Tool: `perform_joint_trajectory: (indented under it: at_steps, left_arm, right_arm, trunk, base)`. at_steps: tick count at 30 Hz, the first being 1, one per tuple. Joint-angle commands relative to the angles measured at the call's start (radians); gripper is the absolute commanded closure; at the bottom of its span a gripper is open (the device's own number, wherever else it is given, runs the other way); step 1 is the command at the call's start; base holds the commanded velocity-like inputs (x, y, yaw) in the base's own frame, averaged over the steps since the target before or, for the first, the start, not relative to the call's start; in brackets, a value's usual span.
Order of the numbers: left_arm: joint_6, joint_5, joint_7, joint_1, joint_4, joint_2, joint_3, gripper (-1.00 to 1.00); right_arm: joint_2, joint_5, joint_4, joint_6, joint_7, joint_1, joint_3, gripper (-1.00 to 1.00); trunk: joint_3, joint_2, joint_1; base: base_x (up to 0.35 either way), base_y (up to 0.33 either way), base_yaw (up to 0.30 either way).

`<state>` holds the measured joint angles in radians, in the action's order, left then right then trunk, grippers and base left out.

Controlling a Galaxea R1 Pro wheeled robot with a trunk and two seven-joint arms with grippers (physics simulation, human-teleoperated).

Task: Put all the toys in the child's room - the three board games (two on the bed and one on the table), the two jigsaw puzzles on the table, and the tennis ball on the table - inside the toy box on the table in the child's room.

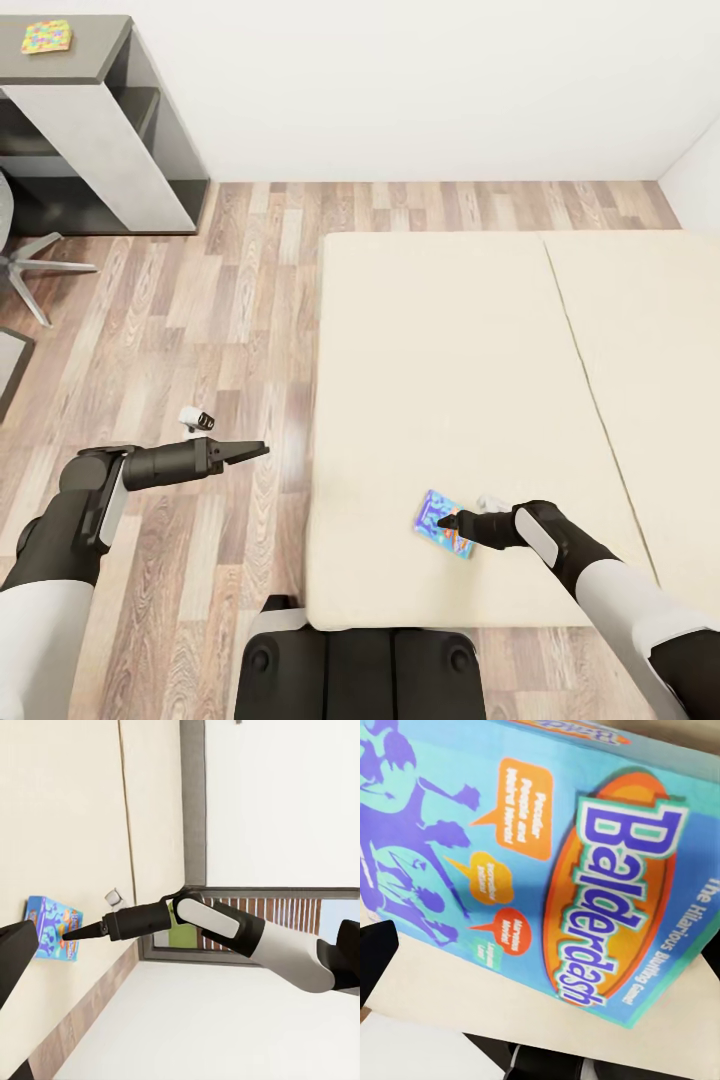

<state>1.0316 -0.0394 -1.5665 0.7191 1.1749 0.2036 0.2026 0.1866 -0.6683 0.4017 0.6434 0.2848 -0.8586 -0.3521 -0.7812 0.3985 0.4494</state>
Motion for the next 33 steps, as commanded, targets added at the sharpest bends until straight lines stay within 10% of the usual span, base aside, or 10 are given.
perform_joint_trajectory:
  at_steps: [1, 33]
  left_arm:
    - [0.010, 0.001, -0.004, 0.000, 0.000, 0.000, 0.000, -1.00]
    - [0.011, 0.003, -0.004, 0.000, 0.000, 0.000, 0.000, -1.00]
  right_arm:
    - [0.001, 0.002, 0.001, 0.002, 0.004, 0.000, -0.004, -1.00]
    - [0.002, 0.001, 0.000, 0.005, 0.004, 0.000, -0.003, -1.00]
  trunk:
    - [-0.001, 0.002, 0.001]
    - [-0.001, 0.002, 0.001]
  base:
    - [0.000, 0.028, 0.000]
    - [0.000, 0.031, 0.000]
